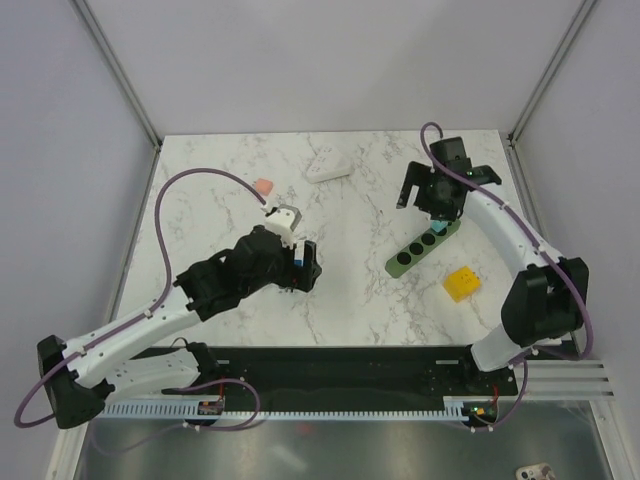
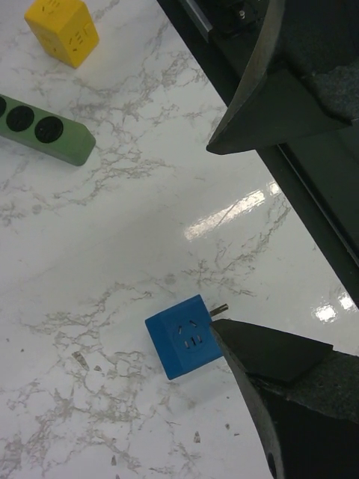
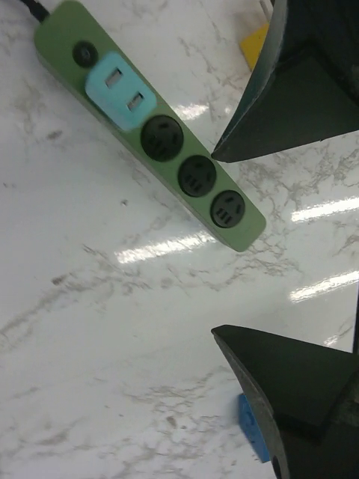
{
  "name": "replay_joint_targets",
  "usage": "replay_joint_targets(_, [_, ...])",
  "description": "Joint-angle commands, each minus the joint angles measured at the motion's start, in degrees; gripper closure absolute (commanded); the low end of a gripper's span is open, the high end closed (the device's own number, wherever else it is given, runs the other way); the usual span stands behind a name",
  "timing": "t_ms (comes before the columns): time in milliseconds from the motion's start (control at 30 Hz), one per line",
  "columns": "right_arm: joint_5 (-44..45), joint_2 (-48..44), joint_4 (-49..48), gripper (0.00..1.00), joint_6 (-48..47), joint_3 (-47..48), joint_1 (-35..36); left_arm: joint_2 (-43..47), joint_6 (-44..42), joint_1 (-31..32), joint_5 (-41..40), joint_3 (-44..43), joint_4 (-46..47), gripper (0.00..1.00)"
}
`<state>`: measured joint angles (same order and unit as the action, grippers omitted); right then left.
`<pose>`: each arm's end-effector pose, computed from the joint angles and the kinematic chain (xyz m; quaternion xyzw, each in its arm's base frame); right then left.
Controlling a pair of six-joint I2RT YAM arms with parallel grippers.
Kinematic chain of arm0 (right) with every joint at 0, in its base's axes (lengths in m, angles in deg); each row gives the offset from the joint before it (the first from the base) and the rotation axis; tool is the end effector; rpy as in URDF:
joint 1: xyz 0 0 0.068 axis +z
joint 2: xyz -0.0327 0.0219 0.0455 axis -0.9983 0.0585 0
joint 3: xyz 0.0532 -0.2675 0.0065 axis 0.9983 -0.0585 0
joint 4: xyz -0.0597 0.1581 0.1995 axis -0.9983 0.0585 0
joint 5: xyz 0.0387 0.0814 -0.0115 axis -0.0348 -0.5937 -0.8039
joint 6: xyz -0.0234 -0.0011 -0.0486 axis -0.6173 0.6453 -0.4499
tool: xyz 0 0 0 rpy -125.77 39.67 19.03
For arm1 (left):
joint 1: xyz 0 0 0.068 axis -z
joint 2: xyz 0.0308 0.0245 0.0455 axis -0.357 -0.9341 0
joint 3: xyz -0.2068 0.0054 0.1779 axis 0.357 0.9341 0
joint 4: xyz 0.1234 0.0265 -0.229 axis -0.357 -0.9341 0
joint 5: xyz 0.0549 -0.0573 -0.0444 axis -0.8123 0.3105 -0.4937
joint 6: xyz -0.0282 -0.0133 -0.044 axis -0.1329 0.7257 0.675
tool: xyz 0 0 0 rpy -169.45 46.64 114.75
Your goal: Insert the plug
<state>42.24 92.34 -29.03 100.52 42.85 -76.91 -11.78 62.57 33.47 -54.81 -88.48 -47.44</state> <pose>0.3439 0.0583 0.2973 0.1747 0.9426 0.0864 0.2711 0.1273 -0.1613 0.3217 0.1584 0.8508 -0.2167 0.4518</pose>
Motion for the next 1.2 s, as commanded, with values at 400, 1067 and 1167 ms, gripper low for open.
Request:
replay_joint_targets(400, [-10.61,-24.40,-13.80,0.02,-2.99,-20.81,6.08,-16.06,0.15,-11.85,8.52,-4.44,-5.72,0.04])
replay_joint_targets(1067, [-15.10,-28.63,-17.24,0.02,-2.38,-23.63,6.08,-36.81,0.49,-11.76,1.22,-9.71,-9.24,0.19])
replay_joint_targets(1167, [-14.84,-28.98,-17.15,0.02,-2.46,-23.55,6.08,-37.78,0.32,-11.76,1.05,-9.80,-10.03,0.19])
